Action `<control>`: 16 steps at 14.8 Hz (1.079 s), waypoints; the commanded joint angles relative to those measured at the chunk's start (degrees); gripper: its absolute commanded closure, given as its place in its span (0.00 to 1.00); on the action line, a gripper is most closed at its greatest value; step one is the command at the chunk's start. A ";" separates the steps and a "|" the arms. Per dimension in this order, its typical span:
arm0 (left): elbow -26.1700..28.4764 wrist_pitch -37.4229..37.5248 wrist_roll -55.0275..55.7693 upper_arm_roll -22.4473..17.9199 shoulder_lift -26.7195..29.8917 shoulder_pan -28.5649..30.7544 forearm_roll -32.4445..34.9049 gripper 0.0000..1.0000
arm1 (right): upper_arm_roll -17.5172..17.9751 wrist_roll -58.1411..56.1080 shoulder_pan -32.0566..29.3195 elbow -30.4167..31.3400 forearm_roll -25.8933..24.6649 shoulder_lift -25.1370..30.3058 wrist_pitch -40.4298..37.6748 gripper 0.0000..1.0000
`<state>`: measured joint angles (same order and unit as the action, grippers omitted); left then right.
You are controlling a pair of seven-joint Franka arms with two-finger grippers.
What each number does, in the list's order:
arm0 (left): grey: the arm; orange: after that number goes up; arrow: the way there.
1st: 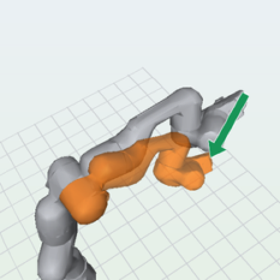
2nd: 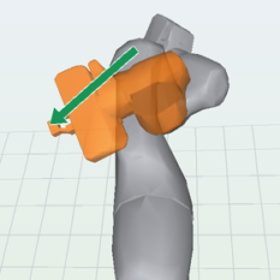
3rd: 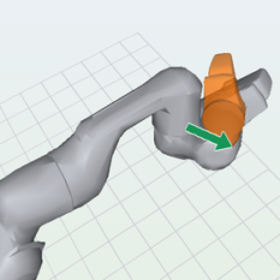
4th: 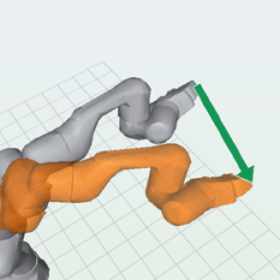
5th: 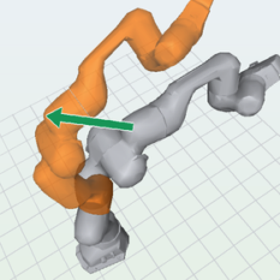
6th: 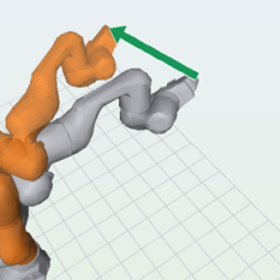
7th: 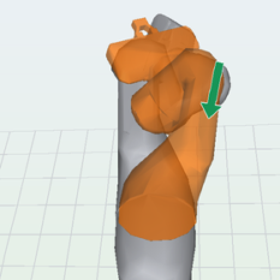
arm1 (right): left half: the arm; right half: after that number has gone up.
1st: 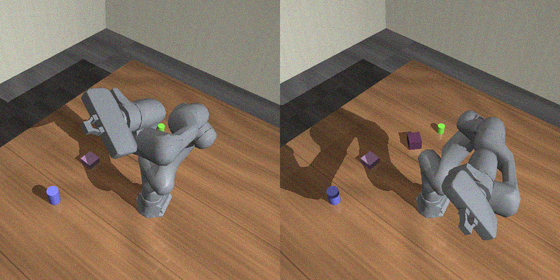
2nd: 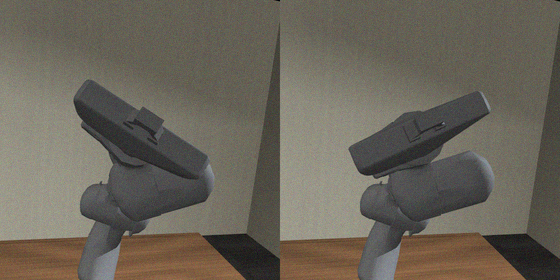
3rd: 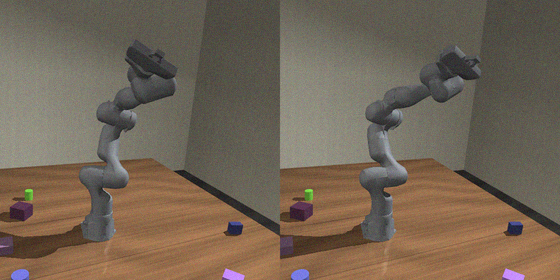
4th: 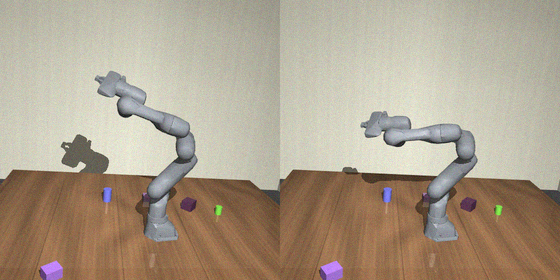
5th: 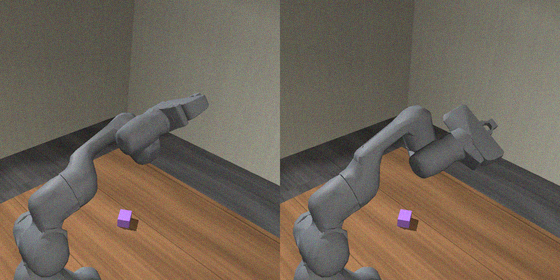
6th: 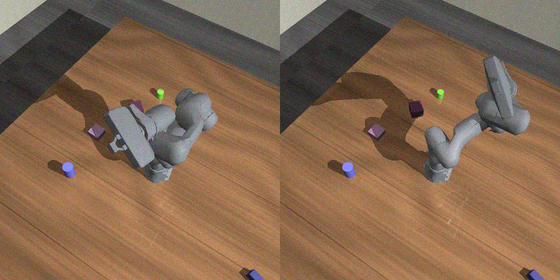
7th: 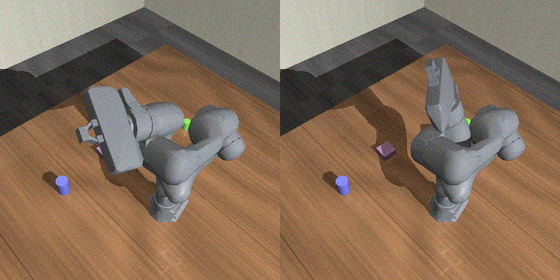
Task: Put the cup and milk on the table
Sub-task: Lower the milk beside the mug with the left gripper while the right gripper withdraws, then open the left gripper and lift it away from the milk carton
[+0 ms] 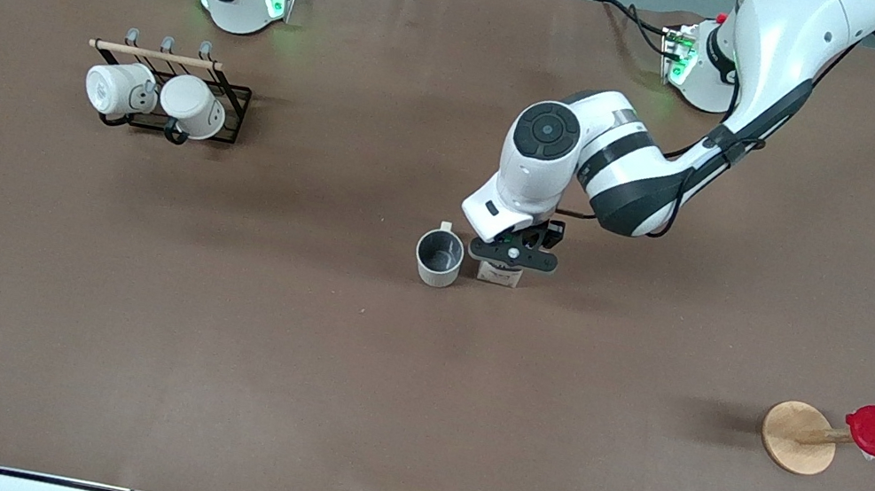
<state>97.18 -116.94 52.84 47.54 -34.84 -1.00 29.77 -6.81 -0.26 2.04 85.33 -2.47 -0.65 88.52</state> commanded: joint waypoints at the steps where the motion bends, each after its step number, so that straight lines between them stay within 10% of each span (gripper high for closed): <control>1: -1.90 1.10 1.22 0.10 -0.50 -0.84 1.69 0.00 | 0.22 -0.27 -0.73 1.34 2.03 1.17 -0.10 0.00; 10: -8.58 7.51 -1.49 -2.61 8.28 0.39 -4.70 0.00 | 0.13 -0.27 -0.64 1.42 2.12 1.09 -0.19 0.00; 16: -7.44 12.60 -24.33 -21.32 23.74 -0.75 -26.41 0.00 | 0.30 1.49 -0.46 1.33 2.21 1.17 -1.25 0.00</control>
<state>87.81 -106.74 34.12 31.62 -17.02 -0.83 8.02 -6.82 0.31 2.02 85.46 -1.50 -0.64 87.72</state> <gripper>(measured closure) 0.000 0.000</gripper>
